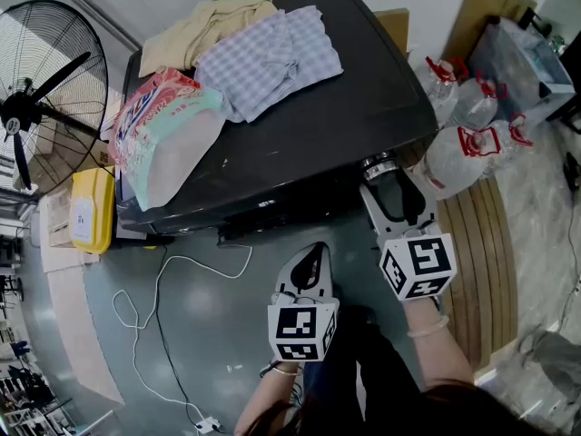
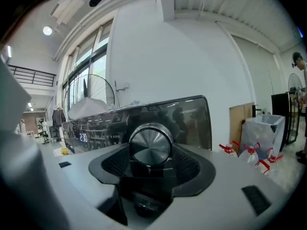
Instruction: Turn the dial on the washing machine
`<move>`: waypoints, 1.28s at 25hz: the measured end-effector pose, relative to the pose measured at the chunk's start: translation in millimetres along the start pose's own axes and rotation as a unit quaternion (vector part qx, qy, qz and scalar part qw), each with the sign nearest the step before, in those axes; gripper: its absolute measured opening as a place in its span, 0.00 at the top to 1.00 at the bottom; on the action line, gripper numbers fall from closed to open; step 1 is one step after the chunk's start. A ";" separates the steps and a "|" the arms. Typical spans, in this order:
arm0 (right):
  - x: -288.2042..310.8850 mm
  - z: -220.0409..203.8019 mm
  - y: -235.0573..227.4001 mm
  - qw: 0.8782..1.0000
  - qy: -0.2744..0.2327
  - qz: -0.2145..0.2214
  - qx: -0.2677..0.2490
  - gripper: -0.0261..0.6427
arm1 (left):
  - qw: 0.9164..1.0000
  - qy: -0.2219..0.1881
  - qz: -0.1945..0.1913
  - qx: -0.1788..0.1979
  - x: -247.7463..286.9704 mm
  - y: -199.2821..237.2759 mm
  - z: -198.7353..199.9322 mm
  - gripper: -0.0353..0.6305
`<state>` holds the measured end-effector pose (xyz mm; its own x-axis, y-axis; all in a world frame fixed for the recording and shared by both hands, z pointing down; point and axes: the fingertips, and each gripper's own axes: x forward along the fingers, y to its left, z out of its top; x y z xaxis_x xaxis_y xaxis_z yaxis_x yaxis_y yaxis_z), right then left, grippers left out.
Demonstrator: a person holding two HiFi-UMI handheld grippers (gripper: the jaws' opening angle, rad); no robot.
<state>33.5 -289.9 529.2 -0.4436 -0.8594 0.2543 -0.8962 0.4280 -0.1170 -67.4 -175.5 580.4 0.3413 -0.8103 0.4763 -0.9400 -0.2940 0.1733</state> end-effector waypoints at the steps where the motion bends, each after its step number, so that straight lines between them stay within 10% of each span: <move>1: 0.0 -0.2 0.1 1.000 0.001 0.000 -0.003 0.52 | 1.000 0.001 0.000 0.000 0.1 -0.2 -0.7 0.92; 18: -1.2 4.6 8.7 0.979 0.030 -0.020 -0.201 0.52 | 1.000 0.004 -0.002 -0.001 2.1 -3.3 -6.0 0.92; 32: -3.1 1.2 1.3 0.999 0.000 -0.004 -0.052 0.53 | 1.000 0.003 -0.001 -0.005 2.1 -3.6 -8.7 0.92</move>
<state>33.6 -287.0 527.1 -0.4368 -0.8630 0.2541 -0.8938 0.4483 -0.0139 -63.3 -171.8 588.2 0.3441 -0.8064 0.4810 -0.9389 -0.2909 0.1839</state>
